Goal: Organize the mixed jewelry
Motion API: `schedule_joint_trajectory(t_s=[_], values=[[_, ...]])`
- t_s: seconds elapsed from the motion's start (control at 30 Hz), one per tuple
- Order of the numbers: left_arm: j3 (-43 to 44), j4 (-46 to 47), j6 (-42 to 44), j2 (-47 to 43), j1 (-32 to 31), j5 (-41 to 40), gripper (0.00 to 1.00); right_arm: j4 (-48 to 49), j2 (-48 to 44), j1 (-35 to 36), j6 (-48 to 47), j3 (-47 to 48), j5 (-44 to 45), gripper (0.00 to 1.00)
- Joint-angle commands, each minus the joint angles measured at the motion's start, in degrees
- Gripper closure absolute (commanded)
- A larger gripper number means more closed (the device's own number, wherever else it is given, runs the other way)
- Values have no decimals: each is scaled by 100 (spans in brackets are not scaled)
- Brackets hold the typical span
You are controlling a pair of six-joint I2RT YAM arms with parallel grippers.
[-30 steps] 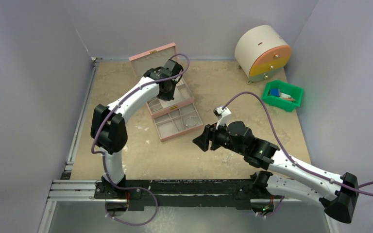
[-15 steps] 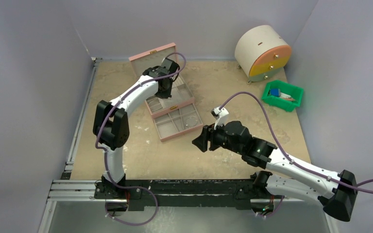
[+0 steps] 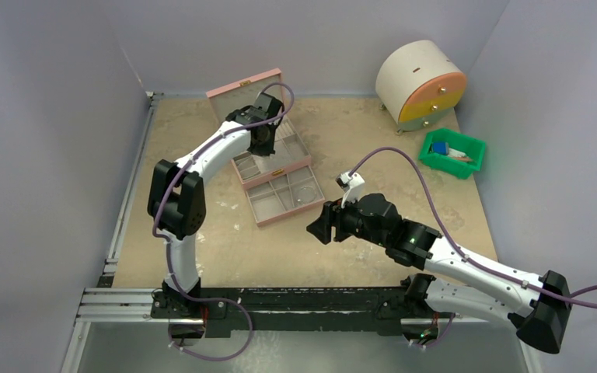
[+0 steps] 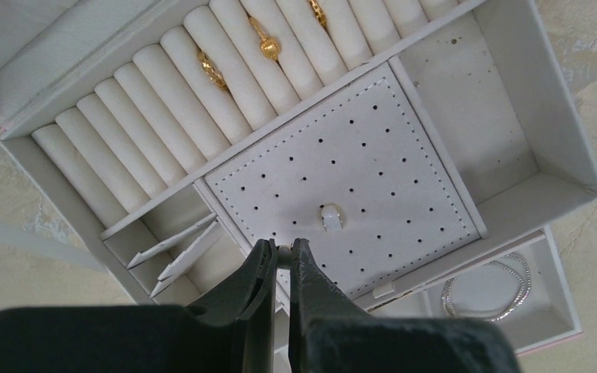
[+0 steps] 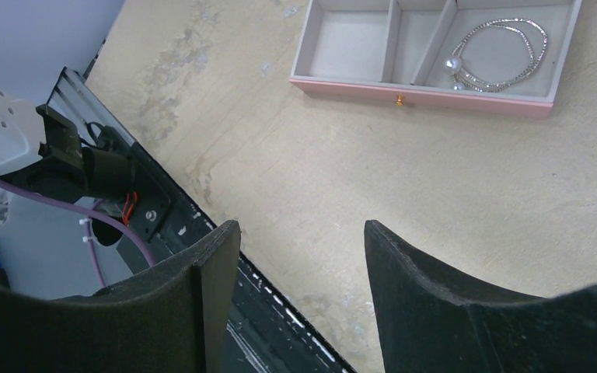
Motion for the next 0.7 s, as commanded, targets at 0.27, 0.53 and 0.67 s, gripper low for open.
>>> schedule_joint_trajectory(t_s=[0.27, 0.53, 0.67], values=[[-63, 255, -43, 37, 6, 198, 100, 240, -118, 11, -19, 112, 22, 37], [-64, 193, -10, 89, 12, 226, 100, 249, -113, 8, -24, 107, 26, 37], [-77, 163, 9, 93, 13, 247, 100, 268, -87, 6, -24, 107, 25, 37]])
